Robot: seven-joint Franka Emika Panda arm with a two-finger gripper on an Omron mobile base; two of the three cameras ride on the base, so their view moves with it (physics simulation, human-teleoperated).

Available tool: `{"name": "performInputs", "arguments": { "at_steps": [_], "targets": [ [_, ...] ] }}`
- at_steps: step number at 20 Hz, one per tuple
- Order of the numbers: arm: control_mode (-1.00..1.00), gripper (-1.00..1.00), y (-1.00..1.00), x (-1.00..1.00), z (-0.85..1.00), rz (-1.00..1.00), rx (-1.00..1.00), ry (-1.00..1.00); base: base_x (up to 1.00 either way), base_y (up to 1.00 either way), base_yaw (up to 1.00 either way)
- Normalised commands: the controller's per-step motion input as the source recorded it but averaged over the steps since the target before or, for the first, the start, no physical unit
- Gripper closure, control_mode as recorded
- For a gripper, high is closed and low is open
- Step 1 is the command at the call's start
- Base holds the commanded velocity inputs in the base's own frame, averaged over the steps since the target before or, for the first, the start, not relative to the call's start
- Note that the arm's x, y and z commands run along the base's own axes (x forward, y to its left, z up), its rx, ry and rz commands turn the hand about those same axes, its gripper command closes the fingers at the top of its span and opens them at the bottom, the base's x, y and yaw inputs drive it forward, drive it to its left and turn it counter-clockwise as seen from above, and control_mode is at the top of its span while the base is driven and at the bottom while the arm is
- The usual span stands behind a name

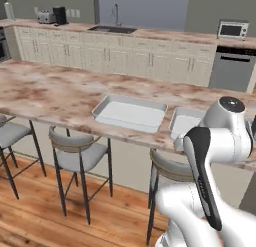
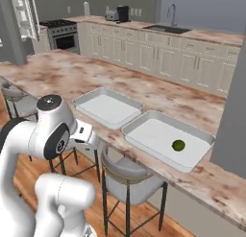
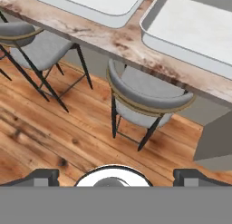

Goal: Place the cold items (mango and lime) from the fridge in one tupperware on the dining counter. Place the warm items (kebab skewer and hot dog) in the stove area in another tupperware.

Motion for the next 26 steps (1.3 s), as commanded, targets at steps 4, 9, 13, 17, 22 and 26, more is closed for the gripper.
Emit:
{"name": "performInputs", "arguments": {
  "at_steps": [4, 9, 13, 17, 22, 26],
  "targets": [
    [1.0, -1.0, 0.0, 0.0, 0.0, 0.0, 0.0, 0.0, -0.05, 0.76, 0.28],
    [1.0, -1.0, 0.0, 0.0, 0.0, 0.0, 0.0, 0.0, 0.0, 0.96, 0.18],
    [1.0, -1.0, 0.0, 0.0, 0.0, 0.0, 0.0, 0.0, 0.0, 1.0, 0.1],
    [1.0, -1.0, 0.0, 0.0, 0.0, 0.0, 0.0, 0.0, 0.0, 1.0, 0.02],
    [1.0, -1.0, 0.0, 0.0, 0.0, 0.0, 0.0, 0.0, 0.26, 1.0, -0.02],
    [1.0, -1.0, 0.0, 0.0, 0.0, 0.0, 0.0, 0.0, 0.52, 0.99, -0.15]
  ]
}}
